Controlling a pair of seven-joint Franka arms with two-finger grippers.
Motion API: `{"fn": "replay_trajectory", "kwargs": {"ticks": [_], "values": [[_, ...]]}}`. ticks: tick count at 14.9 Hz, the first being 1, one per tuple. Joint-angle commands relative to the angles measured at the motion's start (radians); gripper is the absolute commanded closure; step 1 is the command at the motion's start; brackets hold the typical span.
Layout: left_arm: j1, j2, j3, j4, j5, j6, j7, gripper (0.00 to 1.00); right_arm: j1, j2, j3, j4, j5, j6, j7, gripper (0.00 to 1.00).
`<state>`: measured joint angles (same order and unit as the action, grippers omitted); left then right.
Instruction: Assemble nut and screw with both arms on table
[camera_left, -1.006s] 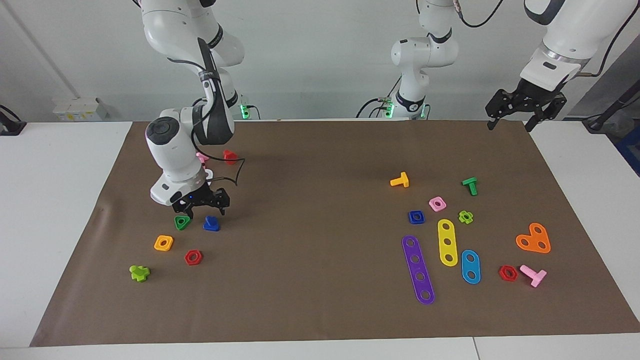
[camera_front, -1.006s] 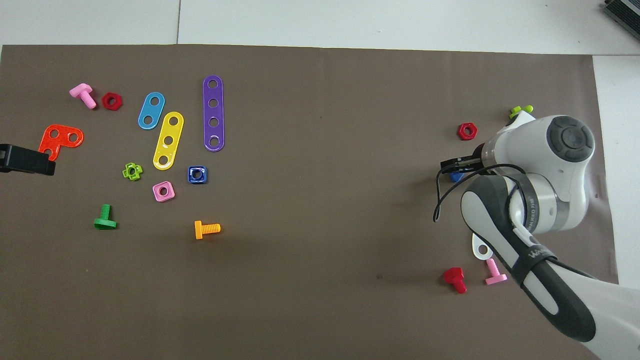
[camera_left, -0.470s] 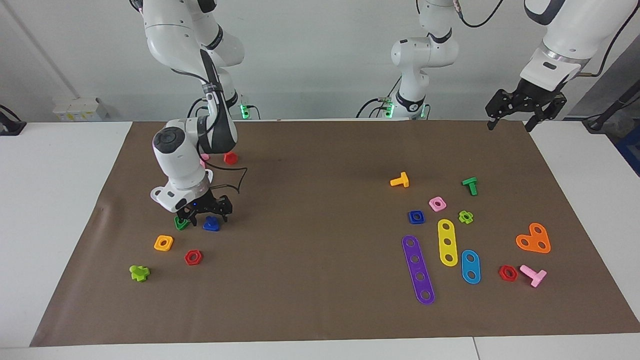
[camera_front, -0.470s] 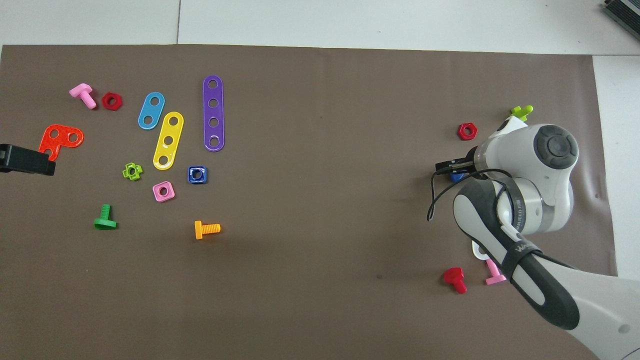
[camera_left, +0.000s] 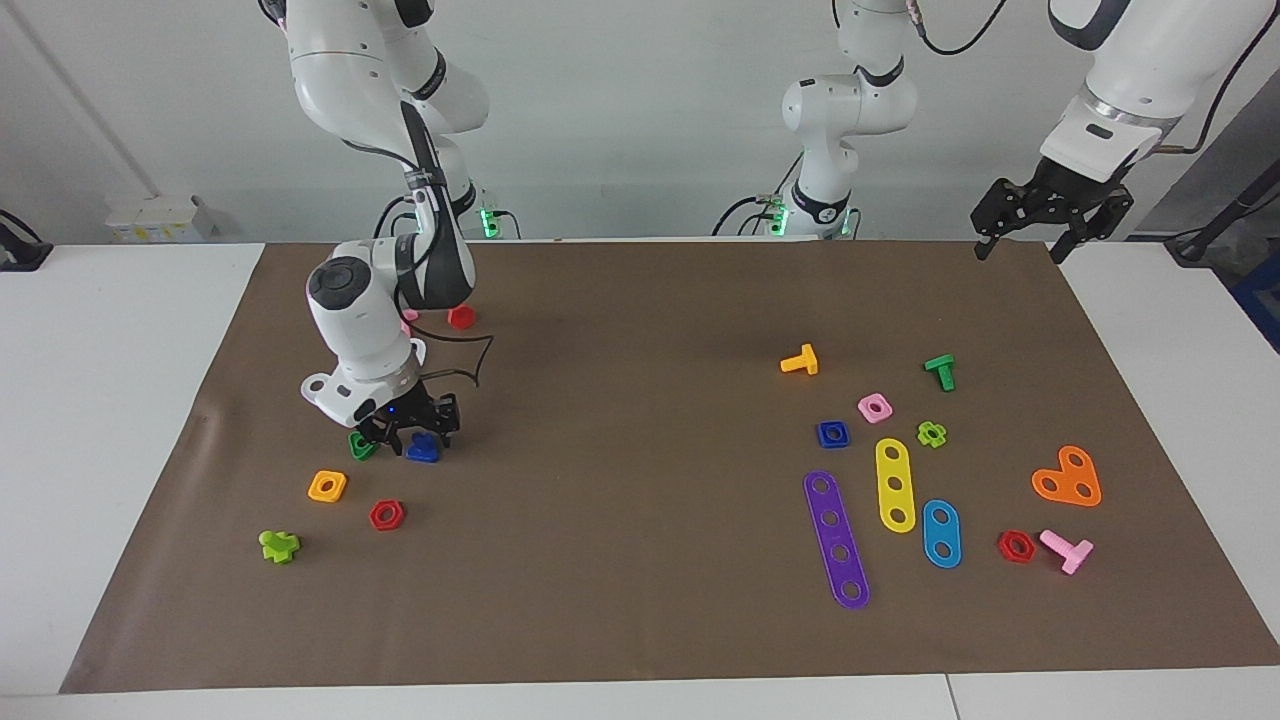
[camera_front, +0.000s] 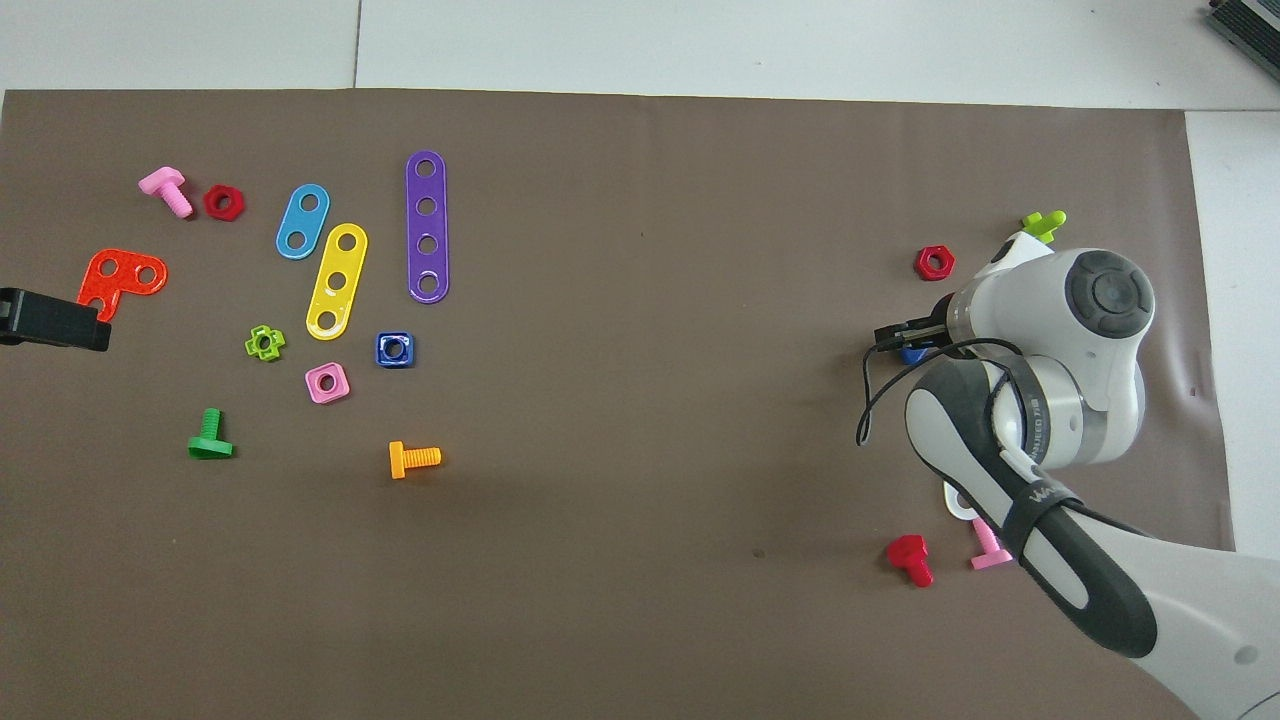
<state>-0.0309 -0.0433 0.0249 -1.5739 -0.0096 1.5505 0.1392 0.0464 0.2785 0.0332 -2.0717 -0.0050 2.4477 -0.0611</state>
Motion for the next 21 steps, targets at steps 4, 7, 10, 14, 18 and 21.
{"fn": "replay_trajectory", "kwargs": {"ticks": [4, 7, 10, 14, 18, 21], "values": [[0.017, -0.007, -0.008, -0.005, -0.009, -0.013, 0.008, 0.00, -0.013, -0.001, 0.005, -0.013, 0.008, 0.025, -0.037, 0.57], [0.017, -0.006, -0.010, -0.005, -0.009, -0.013, 0.008, 0.00, -0.026, -0.001, 0.007, -0.013, 0.008, 0.025, -0.039, 0.62], [0.017, -0.007, -0.008, -0.005, -0.009, -0.013, 0.008, 0.00, -0.026, -0.001, 0.005, -0.013, 0.008, 0.027, -0.039, 0.64], [0.017, -0.007, -0.008, -0.005, -0.009, -0.013, 0.008, 0.00, -0.025, -0.001, 0.007, -0.013, 0.008, 0.030, -0.032, 0.64], [0.017, -0.007, -0.008, -0.005, -0.009, -0.013, 0.008, 0.00, -0.016, -0.002, 0.007, -0.019, 0.008, 0.027, -0.034, 0.64], [0.017, -0.007, -0.008, -0.005, -0.009, -0.013, 0.008, 0.00, -0.016, -0.002, 0.007, -0.021, 0.008, 0.027, -0.039, 0.66]]}}
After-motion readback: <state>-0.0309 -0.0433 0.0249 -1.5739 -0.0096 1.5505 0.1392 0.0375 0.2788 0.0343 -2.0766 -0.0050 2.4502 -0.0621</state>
